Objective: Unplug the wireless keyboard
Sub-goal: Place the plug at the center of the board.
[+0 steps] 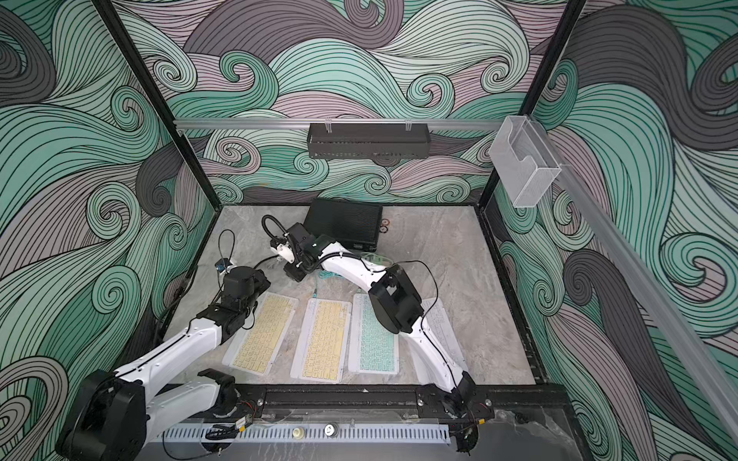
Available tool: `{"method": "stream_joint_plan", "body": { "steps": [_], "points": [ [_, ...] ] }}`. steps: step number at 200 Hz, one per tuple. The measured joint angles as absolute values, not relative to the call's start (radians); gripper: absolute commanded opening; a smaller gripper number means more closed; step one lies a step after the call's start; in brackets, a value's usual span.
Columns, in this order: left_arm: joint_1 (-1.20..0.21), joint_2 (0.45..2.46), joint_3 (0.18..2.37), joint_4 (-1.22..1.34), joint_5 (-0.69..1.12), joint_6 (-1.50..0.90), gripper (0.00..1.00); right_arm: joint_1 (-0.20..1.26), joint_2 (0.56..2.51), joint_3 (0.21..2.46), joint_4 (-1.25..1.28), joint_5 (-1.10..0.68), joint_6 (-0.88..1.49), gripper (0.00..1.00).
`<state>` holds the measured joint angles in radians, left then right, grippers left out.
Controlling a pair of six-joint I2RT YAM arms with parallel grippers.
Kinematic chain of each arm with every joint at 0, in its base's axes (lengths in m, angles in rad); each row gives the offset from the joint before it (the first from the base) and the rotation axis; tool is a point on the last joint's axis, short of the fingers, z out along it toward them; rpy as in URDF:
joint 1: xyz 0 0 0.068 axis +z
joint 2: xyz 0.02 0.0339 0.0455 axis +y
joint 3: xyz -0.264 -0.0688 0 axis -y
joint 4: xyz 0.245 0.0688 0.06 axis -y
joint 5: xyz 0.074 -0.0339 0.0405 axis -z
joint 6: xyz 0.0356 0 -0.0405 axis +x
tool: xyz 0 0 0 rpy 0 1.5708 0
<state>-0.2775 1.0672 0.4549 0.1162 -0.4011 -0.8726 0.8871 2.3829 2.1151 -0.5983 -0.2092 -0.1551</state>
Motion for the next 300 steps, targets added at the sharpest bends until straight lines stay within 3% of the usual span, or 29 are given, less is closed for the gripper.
{"method": "stream_joint_plan", "body": {
  "steps": [52, 119, 220, 300],
  "points": [
    [-0.259, 1.063, 0.434, 0.123, -0.461, -0.897, 0.36, 0.93, 2.347, 2.017, -0.569, -0.215, -0.142, 0.0],
    [-0.242, 1.003, 0.426, 0.096, -0.535, -0.946, 0.41, 0.97, 2.098, 1.884, -0.39, -0.228, -0.121, 0.0],
    [-0.236, 0.989, 0.422, 0.048, -0.593, -1.0, 0.43, 0.968, 2.354, 2.1, -0.445, -0.265, -0.099, 0.0],
    [-0.234, 0.999, 0.406, 0.059, -0.582, -1.004, 0.45, 0.991, 2.356, 2.104, -0.471, -0.261, -0.102, 0.0]
  ]
}}
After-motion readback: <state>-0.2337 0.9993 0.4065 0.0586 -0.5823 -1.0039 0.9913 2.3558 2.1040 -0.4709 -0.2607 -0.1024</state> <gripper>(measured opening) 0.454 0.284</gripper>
